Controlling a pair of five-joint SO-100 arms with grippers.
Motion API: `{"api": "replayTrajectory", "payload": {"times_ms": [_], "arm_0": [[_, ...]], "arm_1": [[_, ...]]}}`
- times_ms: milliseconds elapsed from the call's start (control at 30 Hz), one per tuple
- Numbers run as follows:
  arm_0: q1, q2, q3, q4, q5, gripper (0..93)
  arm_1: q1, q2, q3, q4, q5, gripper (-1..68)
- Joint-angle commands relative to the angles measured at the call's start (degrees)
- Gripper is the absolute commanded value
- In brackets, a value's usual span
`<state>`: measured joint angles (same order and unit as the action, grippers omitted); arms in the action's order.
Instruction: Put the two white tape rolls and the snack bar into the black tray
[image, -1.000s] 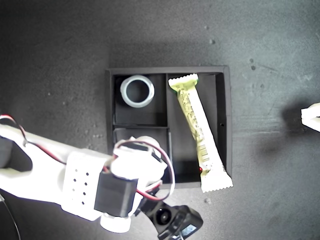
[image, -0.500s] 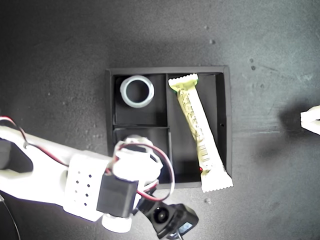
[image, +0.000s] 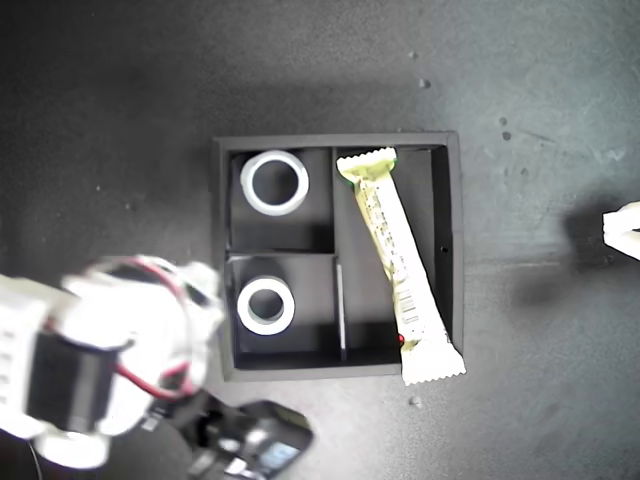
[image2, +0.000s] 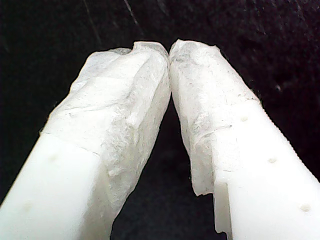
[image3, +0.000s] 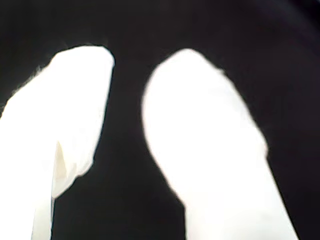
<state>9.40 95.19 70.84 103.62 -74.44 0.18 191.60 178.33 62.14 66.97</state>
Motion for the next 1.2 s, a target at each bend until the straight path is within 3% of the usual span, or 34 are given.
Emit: {"api": "replayTrajectory", "payload": {"times_ms": [0, 167, 467, 767, 1167], "arm_0": [[-1.85, 25.05, 22.15, -3.87, -2.72, 0.1], [-2.99, 48.52, 51.94, -13.8, -6.5, 0.0], [-1.23, 71.63, 84.2, -26.72, -10.99, 0.0], [0.09, 97.29, 99.49, -24.17, -11.69, 0.0], [1.49, 98.7, 108.98, -25.93, -12.3, 0.0]], "arm_1": [[1.05, 0.44, 0.62, 7.47, 4.13, -0.2], [0.97, 0.44, 0.7, 14.68, 12.92, -0.1], [-1.93, 0.44, 0.7, 14.68, 11.34, 0.0], [-1.93, 0.44, 0.7, 14.68, 11.34, 0.0], [-1.58, 0.44, 0.7, 14.68, 11.25, 0.0]]}}
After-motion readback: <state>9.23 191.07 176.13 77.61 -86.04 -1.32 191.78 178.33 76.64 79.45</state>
